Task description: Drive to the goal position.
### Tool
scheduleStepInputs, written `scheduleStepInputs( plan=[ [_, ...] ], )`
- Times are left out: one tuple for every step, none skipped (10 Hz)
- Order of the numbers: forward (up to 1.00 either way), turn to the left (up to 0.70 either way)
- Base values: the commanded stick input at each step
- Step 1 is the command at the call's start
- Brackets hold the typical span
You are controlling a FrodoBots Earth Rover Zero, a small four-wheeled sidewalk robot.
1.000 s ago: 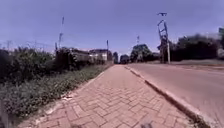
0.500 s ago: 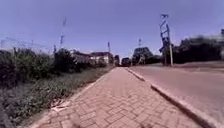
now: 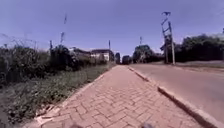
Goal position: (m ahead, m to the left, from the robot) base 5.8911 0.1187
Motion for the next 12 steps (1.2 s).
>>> scheduleStepInputs(
  plan=[
    [0.85,0.0],
    [0.85,0.0],
    [0.85,0.0],
    [0.85,0.0],
    [0.85,0.0],
    [0.85,0.0],
    [0.85,0.0],
    [0.85,0.0],
    [0.85,0.0],
    [0.85,0.0],
    [0.85,0.0],
    [0.85,0.0]
  ],
)
